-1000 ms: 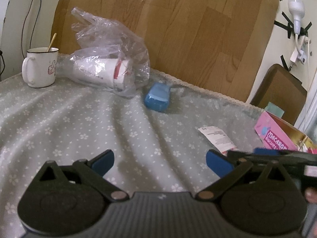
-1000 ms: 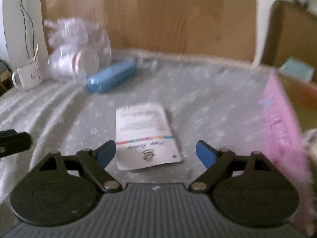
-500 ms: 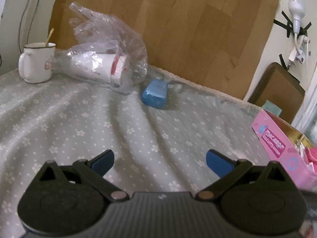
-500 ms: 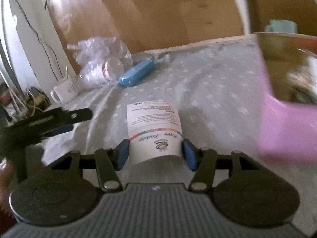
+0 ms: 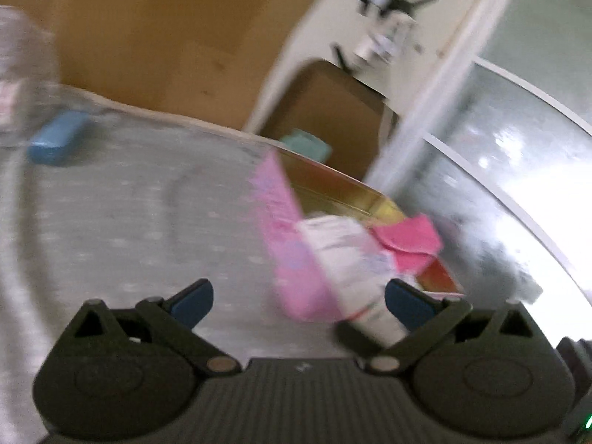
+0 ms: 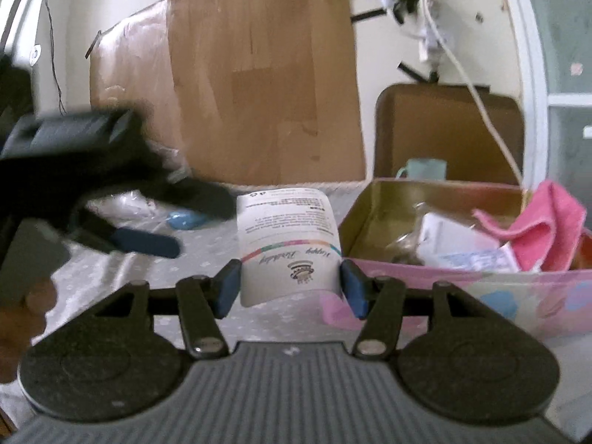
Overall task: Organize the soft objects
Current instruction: 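Carry the packet into the pink tin and open the right gripper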
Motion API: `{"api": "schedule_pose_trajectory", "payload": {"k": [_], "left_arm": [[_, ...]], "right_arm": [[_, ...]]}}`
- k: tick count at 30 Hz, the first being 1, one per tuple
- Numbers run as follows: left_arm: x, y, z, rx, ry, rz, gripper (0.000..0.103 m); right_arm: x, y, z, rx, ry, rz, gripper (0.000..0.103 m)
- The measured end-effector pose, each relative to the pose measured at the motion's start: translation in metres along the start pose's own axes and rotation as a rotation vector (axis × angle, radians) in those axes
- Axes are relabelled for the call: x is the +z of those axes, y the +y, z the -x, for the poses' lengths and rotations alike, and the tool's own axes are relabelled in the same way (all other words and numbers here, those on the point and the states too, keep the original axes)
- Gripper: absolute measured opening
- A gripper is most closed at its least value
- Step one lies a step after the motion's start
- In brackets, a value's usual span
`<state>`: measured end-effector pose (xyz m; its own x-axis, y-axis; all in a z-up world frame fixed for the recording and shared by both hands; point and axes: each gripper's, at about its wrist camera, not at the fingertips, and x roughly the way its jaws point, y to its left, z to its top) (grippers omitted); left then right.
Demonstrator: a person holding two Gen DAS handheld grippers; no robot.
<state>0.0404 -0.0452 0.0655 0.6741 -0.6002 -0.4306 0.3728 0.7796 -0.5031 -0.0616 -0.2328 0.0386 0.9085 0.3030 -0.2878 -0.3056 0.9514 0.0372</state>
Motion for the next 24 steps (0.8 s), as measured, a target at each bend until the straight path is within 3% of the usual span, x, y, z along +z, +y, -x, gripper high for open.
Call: {"api": "schedule_pose_trajectory", "payload": {"k": [2, 3, 7, 9, 13, 16, 17, 19, 24], "left_arm": [[0.006, -0.019, -0.017, -0.03, 0.035, -0.013, 0.079], [0.008, -0.028, -0.027, -0.037, 0.048, -0.03, 0.074], [0.019, -0.065, -0.065, -0.043, 0.096, -0.128, 0.069], [0.026, -0.08, -0.084, -0.041, 0.109, -0.15, 0.069], [0.04, -0.101, -0.122, 0.021, 0.122, -0.189, 0.08], [0.053, -0.104, -0.144, 0.074, 0.122, -0.174, 0.08], [0.056, -0.103, -0.149, 0.092, 0.116, -0.171, 0.085], [0.06, -0.099, -0.15, 0.115, 0.095, -0.147, 0.089], [0.06, -0.086, -0.131, 0.116, 0.054, -0.138, 0.089]], "right_arm": [[0.0, -0.008, 0.004, -0.028, -0.029, 0.01, 0.061], [0.001, -0.016, 0.005, -0.04, -0.041, 0.006, 0.061], [0.01, -0.049, -0.001, -0.119, -0.063, -0.034, 0.063], [0.014, -0.066, -0.009, -0.16, -0.056, -0.054, 0.063], [0.029, -0.111, -0.047, -0.232, 0.02, -0.109, 0.068], [0.054, -0.153, -0.087, -0.257, 0.113, -0.159, 0.075], [0.062, -0.167, -0.096, -0.282, 0.135, -0.183, 0.084], [0.068, -0.184, -0.105, -0.29, 0.177, -0.201, 0.088], [0.047, -0.181, -0.069, -0.278, 0.069, -0.228, 0.086]]}}
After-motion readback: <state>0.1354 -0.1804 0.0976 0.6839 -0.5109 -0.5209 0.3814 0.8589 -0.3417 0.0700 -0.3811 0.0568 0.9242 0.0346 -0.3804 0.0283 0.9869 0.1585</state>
